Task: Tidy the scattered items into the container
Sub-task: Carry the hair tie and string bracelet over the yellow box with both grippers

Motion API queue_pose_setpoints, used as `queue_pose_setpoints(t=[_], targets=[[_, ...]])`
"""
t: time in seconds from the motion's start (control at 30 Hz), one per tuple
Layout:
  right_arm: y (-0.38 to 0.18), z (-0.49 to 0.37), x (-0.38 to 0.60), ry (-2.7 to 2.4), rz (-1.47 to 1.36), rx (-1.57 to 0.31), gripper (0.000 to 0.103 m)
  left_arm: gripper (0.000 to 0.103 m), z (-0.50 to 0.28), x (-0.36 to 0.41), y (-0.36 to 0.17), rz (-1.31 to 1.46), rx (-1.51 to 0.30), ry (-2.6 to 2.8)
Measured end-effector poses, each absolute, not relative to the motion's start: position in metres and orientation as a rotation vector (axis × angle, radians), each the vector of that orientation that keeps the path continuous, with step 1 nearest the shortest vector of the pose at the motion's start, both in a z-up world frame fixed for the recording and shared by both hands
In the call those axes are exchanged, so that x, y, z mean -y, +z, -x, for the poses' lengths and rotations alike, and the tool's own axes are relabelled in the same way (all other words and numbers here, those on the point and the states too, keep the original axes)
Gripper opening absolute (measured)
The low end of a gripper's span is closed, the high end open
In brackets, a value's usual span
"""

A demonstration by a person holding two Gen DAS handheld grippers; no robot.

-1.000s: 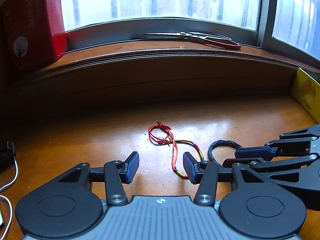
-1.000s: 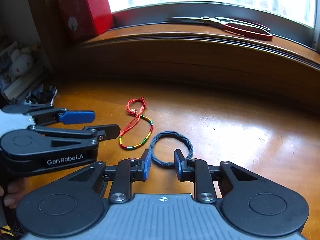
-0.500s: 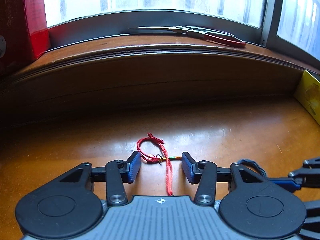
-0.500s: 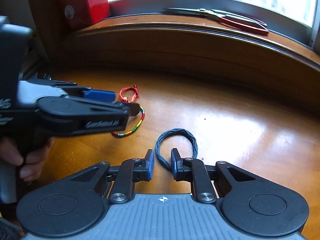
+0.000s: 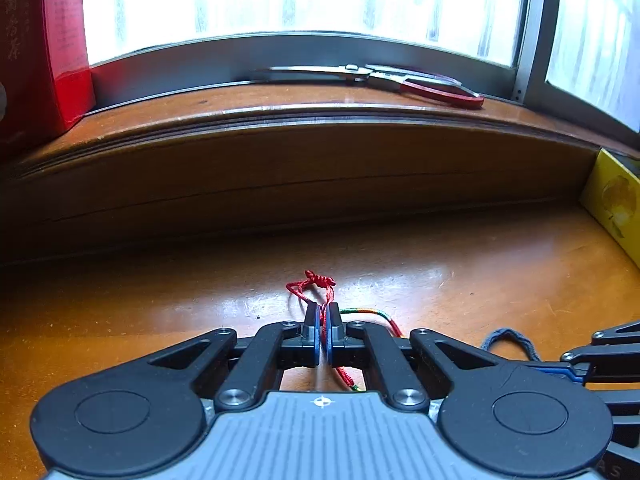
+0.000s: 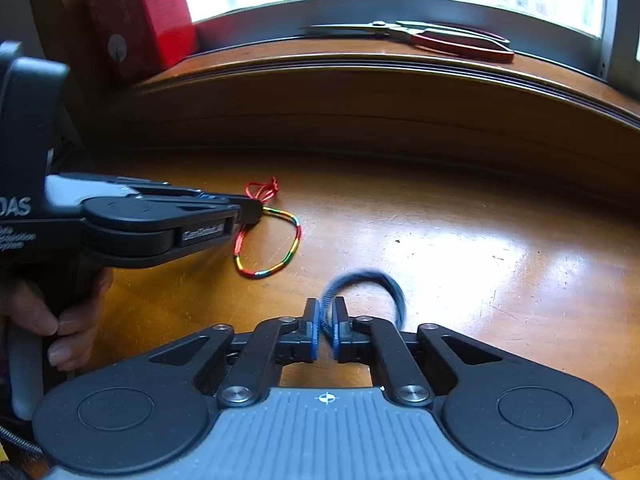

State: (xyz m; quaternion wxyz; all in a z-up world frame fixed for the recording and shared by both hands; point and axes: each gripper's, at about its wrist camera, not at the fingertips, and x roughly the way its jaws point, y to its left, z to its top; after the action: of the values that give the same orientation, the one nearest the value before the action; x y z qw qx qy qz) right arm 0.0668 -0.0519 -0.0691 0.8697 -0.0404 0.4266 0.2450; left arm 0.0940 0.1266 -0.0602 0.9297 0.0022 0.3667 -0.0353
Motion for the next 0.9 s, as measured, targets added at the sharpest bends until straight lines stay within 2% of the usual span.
queue_pose_setpoints(t=[0.37, 0.9], targets=[[-0.057, -0.057, 0.074, 0.478, 0.015, -0.858, 0.006, 0.003, -0.069, -0.106, -0.027, -0.028, -0.678, -0.136], [-0.016, -0.027, 0.145, 0.344, -0.144, -0.746, 0.005, 0.003, -0.047, -0.026, 0.009, -0.108, -0.586, -0.304]])
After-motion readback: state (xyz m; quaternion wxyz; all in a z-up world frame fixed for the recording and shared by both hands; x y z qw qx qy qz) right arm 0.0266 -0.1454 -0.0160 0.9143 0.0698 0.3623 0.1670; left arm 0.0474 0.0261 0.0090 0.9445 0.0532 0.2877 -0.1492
